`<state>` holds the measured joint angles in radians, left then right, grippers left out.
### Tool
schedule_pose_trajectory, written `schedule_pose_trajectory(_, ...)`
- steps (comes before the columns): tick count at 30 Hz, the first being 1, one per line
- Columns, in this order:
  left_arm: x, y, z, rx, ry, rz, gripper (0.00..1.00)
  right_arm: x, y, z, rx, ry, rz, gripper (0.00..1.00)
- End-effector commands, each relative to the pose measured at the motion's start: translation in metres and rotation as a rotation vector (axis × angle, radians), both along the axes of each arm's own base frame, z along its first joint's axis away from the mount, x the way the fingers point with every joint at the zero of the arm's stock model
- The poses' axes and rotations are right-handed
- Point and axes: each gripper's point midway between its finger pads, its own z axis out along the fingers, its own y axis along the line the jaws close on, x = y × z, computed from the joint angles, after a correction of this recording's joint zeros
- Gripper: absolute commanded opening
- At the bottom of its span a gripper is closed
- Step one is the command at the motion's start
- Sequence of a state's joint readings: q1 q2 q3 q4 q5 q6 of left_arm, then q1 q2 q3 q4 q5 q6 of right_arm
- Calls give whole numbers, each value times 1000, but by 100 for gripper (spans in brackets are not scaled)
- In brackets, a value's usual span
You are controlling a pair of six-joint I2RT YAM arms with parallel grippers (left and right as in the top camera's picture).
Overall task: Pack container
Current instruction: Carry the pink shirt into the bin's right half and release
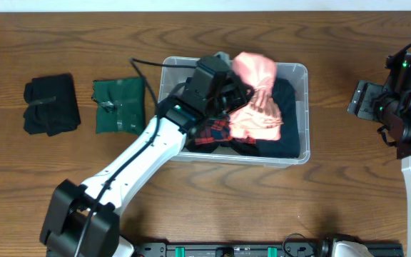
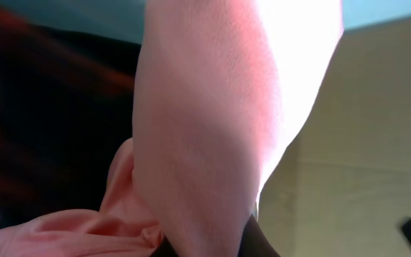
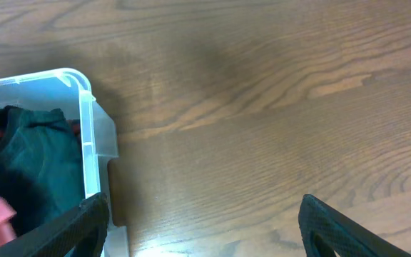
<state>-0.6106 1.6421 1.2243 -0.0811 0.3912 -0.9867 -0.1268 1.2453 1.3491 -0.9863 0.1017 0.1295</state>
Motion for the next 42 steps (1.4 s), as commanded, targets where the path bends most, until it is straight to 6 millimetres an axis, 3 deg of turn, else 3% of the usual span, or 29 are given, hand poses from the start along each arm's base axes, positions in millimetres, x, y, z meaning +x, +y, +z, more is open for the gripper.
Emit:
schedule_pose_trajectory(1, -13, -22, 34, -111, -33, -81, 6, 2, -1, 1, 14, -5, -12, 83)
schedule_pose_trajectory(9, -29, -33, 27, -116, 40, -89, 6, 6, 3, -7, 36, 19, 3, 82)
schedule_pose_trajectory(16, -39, -44, -22, -25, 133, -108, 7, 8, 3, -11, 37, 30, 4, 81)
schedule_pose_trajectory(17, -39, -46, -31, -5, 132, -117, 17, 8, 3, -11, 38, 30, 3, 81)
schedule_pose_trajectory(19, -33, -44, -45, 58, 83, -128, 72, 8, 3, -11, 38, 30, 4, 81)
schedule_pose_trajectory(20, -27, -39, -53, 117, 31, -138, 91, 8, 3, -11, 38, 30, 4, 81)
schedule_pose_trajectory(21, -21, -31, -59, 170, -7, -143, 99, 8, 3, -11, 38, 30, 4, 81)
schedule_pose_trajectory(25, -1, 6, -61, 278, -67, -121, 98, 8, 3, -11, 38, 30, 4, 81)
schedule_pose_trajectory(29, 11, 35, -30, 293, -150, -95, 98, 8, 3, -11, 38, 30, 4, 81)
schedule_pose_trajectory(33, 4, 39, 16, 301, -324, -147, 98, 8, 3, -11, 38, 30, 4, 81)
schedule_pose_trajectory(36, -10, 28, 35, 346, -460, -239, 100, 8, 3, -11, 38, 30, 4, 81)
schedule_pose_trajectory(37, -16, 22, 34, 370, -493, -277, 95, 8, 3, -11, 38, 30, 4, 81)
schedule_pose_trajectory(38, -21, 18, 32, 392, -515, -311, 83, 8, 3, -11, 38, 30, 4, 81)
schedule_pose_trajectory(40, -27, 9, 19, 455, -535, -361, 36, 8, 3, -11, 38, 30, 4, 81)
schedule_pose_trajectory(42, -30, 2, 2, 498, -514, -373, 10, 8, 3, -11, 38, 30, 4, 81)
